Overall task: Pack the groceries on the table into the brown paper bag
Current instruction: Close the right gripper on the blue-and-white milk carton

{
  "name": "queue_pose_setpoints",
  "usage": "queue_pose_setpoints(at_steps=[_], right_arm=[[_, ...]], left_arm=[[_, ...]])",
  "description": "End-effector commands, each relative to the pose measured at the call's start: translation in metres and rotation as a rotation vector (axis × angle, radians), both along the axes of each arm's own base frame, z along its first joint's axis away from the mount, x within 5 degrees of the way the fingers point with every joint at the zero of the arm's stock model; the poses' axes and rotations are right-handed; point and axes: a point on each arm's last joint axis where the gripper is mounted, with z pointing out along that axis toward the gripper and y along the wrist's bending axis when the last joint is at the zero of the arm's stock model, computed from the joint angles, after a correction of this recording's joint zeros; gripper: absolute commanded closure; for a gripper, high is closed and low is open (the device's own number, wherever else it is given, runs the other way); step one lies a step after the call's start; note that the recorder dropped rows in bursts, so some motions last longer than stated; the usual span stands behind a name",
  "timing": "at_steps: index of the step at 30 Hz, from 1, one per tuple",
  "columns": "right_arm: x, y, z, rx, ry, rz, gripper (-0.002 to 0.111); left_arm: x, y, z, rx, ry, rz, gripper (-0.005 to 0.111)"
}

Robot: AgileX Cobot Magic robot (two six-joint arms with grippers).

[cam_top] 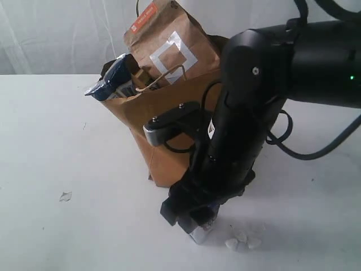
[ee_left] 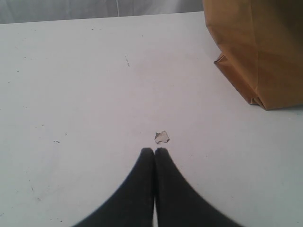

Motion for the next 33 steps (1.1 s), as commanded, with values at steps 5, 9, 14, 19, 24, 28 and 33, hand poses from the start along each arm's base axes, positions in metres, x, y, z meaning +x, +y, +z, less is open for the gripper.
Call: queue_pose_setpoints(at_steps=[5,9,14,19,24,28,33], right_arm=[[0.013,-0.007,-0.002,-0.078,-0.138,-0.048,0.043],[0.016,-0.004,-0.001,-0.048,-0.170,-0.055,0.043],[0.020,0.000,0.001,0.006,-0.206,-0.064,0.043],[0.022,0.002,0.002,0.023,-0.239,-0.062,0.043],[0.029,0.008,-0.012,0.019,-0.233,-0.061,0.043],[0.033,0.012,-0.039,-0.056,-0.158,-0.054,0.043],[0.034,0.013,-0.044,-0.069,-0.145,-0.052,0.043]], left_arm=[[0.000,-0.001,-0.001,-0.017,0.004,-0.003,0.107],[0.000,-0.001,-0.001,-0.017,0.004,-0.003,0.107],[0.000,-0.001,-0.001,-0.017,0.004,-0.003,0.107],[0.000,-0.001,-0.001,-0.017,0.004,-0.003,0.107],[0.000,-0.001,-0.001,-0.017,0.004,-0.003,0.107],[0.000,-0.001,-0.001,-0.017,0.004,-0.003,0.107],[0.000,-0.001,-0.001,-0.017,0.004,-0.003,0.107]])
